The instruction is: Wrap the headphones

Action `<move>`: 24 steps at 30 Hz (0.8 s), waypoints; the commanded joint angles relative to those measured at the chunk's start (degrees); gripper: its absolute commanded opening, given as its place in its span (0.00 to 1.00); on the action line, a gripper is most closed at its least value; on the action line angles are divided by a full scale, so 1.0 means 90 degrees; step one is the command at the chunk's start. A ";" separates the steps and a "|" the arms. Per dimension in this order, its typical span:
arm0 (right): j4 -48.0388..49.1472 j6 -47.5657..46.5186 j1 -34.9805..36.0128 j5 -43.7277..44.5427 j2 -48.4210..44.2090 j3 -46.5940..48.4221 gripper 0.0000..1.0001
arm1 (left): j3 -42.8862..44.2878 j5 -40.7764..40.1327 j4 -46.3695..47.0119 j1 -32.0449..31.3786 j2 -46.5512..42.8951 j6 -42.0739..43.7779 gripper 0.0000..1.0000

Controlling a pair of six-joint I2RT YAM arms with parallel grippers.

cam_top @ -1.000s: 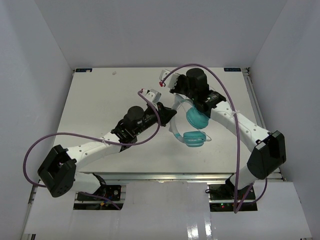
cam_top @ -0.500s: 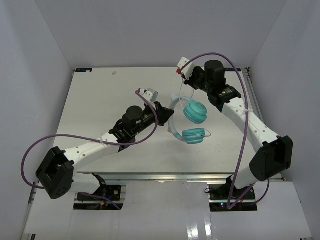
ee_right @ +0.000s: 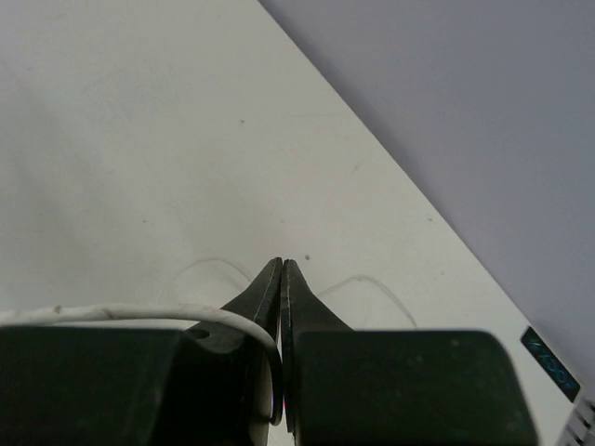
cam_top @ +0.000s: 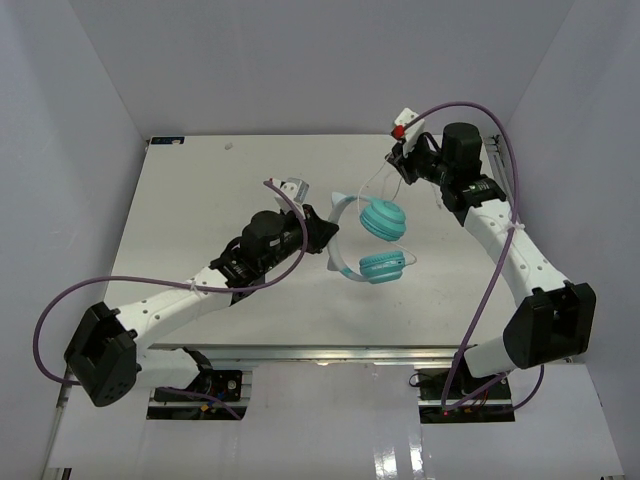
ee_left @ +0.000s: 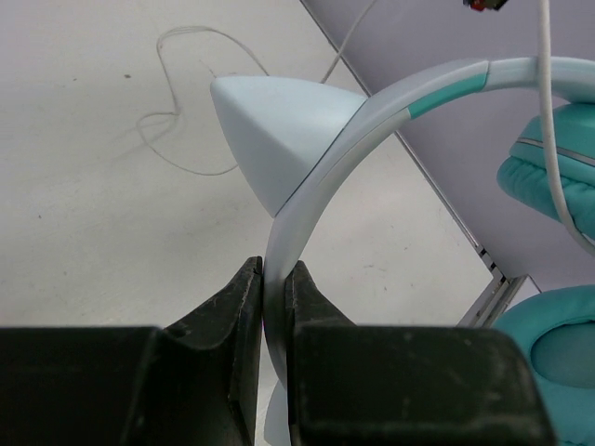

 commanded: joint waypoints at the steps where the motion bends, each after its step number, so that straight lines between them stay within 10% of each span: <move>1: 0.0791 0.1067 -0.0223 -0.1263 -0.0199 -0.0500 0.08 | 0.0511 -0.0343 -0.0403 0.0030 -0.0583 -0.0441 0.00; 24: 0.4101 0.4309 -0.1045 -0.3119 0.0195 -0.1530 0.08 | 0.1674 -0.0779 -0.2072 0.0030 -0.0544 -0.0504 0.00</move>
